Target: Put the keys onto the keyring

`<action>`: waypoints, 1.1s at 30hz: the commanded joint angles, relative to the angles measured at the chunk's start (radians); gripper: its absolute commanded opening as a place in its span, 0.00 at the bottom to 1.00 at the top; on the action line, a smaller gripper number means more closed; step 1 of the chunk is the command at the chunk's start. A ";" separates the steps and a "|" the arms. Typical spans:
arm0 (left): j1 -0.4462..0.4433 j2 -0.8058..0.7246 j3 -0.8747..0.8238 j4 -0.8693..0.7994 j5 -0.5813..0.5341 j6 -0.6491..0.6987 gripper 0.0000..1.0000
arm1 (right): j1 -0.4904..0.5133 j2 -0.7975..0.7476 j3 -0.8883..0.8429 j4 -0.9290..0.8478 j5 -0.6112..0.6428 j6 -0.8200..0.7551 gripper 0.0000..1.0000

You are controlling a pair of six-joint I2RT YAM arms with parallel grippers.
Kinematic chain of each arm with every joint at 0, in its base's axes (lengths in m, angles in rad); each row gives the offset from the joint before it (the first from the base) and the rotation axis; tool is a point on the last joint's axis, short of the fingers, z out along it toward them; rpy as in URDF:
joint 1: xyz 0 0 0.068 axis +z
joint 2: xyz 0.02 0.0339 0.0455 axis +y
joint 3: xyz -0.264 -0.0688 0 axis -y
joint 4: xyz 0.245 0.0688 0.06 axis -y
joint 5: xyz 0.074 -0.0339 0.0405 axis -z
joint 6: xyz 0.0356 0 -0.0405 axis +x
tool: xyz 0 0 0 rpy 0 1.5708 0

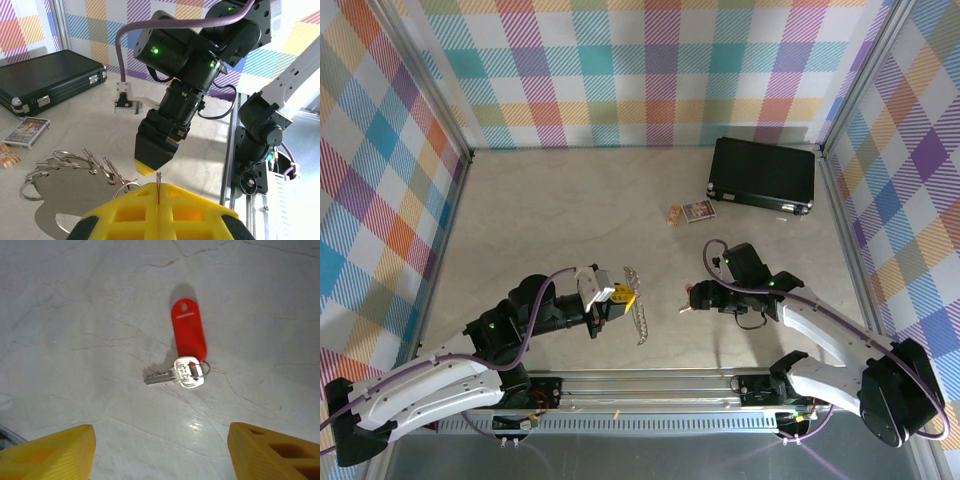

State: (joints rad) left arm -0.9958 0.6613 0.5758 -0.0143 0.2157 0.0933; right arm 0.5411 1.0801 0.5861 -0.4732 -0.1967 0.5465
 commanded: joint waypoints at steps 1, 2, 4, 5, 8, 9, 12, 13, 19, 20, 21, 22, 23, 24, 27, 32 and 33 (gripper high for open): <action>-0.010 -0.003 -0.011 0.078 0.013 -0.014 0.00 | -0.019 0.022 -0.030 0.064 -0.028 0.016 0.65; -0.010 -0.003 -0.014 0.082 0.014 -0.015 0.00 | -0.025 0.033 -0.038 0.077 -0.031 0.020 0.63; -0.010 -0.002 -0.020 0.091 0.016 -0.016 0.00 | -0.033 0.048 -0.047 0.103 -0.033 0.024 0.60; -0.010 -0.002 -0.022 0.094 0.017 -0.017 0.00 | -0.037 0.058 -0.052 0.117 -0.033 0.026 0.60; -0.010 0.000 -0.027 0.103 0.025 -0.021 0.00 | -0.043 0.090 -0.061 0.149 -0.037 0.029 0.58; -0.010 0.001 -0.027 0.103 0.025 -0.021 0.00 | -0.044 0.099 -0.063 0.158 -0.039 0.029 0.58; -0.011 -0.001 -0.031 0.107 0.027 -0.021 0.00 | -0.046 0.131 -0.068 0.187 -0.043 0.033 0.56; -0.010 -0.001 -0.031 0.109 0.028 -0.020 0.00 | -0.047 0.141 -0.069 0.196 -0.043 0.033 0.55; -0.010 -0.005 -0.031 0.107 0.034 -0.021 0.00 | -0.048 0.176 -0.079 0.235 -0.041 0.040 0.51; -0.010 -0.006 -0.033 0.109 0.034 -0.021 0.00 | -0.048 0.180 -0.083 0.239 -0.040 0.041 0.50; -0.010 -0.005 -0.033 0.110 0.034 -0.020 0.00 | -0.050 0.184 -0.084 0.245 -0.041 0.041 0.50; -0.011 -0.003 -0.033 0.110 0.035 -0.021 0.00 | -0.050 0.188 -0.087 0.248 -0.039 0.042 0.49; -0.010 -0.003 -0.034 0.111 0.036 -0.021 0.00 | -0.050 0.193 -0.089 0.252 -0.040 0.043 0.48; -0.010 -0.003 -0.034 0.111 0.037 -0.021 0.00 | -0.052 0.195 -0.091 0.258 -0.040 0.042 0.47; -0.010 -0.002 -0.035 0.113 0.038 -0.021 0.00 | -0.055 0.209 -0.097 0.273 -0.040 0.044 0.44; -0.010 -0.003 -0.036 0.117 0.042 -0.022 0.00 | -0.057 0.224 -0.107 0.304 -0.041 0.051 0.38; -0.010 -0.003 -0.037 0.117 0.041 -0.024 0.00 | -0.058 0.227 -0.108 0.308 -0.042 0.052 0.37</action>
State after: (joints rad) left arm -0.9955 0.6662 0.5465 0.0467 0.2325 0.0811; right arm 0.4896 1.2938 0.4919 -0.2070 -0.2234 0.5907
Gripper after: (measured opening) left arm 0.063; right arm 0.377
